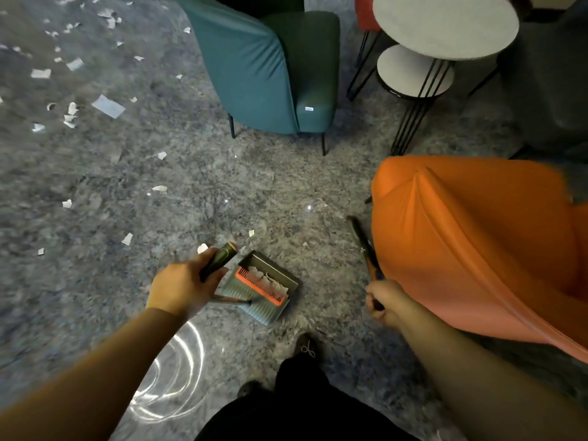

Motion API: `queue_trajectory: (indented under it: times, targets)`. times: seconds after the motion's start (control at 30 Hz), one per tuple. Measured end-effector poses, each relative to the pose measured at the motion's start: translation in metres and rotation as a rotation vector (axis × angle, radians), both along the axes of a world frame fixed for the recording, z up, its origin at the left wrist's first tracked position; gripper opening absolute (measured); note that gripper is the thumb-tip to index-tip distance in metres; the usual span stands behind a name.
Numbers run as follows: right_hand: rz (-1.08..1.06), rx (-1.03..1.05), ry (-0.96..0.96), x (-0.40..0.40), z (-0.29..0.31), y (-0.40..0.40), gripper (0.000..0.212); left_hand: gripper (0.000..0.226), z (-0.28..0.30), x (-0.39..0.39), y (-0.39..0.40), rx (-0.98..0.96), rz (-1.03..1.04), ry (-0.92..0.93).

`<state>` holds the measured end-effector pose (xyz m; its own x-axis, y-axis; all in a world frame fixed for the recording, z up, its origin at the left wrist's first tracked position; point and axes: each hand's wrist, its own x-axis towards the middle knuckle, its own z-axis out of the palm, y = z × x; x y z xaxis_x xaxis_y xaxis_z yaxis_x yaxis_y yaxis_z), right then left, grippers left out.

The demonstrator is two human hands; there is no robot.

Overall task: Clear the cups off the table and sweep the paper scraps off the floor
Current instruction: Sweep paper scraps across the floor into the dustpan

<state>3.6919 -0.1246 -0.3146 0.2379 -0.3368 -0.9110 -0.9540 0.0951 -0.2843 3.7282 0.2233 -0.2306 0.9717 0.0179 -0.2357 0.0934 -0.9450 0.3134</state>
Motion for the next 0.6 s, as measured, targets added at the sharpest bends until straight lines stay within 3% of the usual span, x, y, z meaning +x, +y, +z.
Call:
queue_trajectory:
  times: [0.23,0.47,0.6]
  targets:
    - [0.033,0.094,0.028,0.016,0.012,0.021,0.022,0.049,-0.002,0.000,-0.002,-0.013,0.063,0.011]
    - [-0.006,0.067,-0.082,0.000,0.021,0.031,0.011,0.050,0.001,0.003,0.002,-0.013,0.083,0.018]
    - [0.009,0.024,-0.105,0.000,0.011,0.037,0.027,0.051,0.004,0.006,0.005,0.004,0.080,0.013]
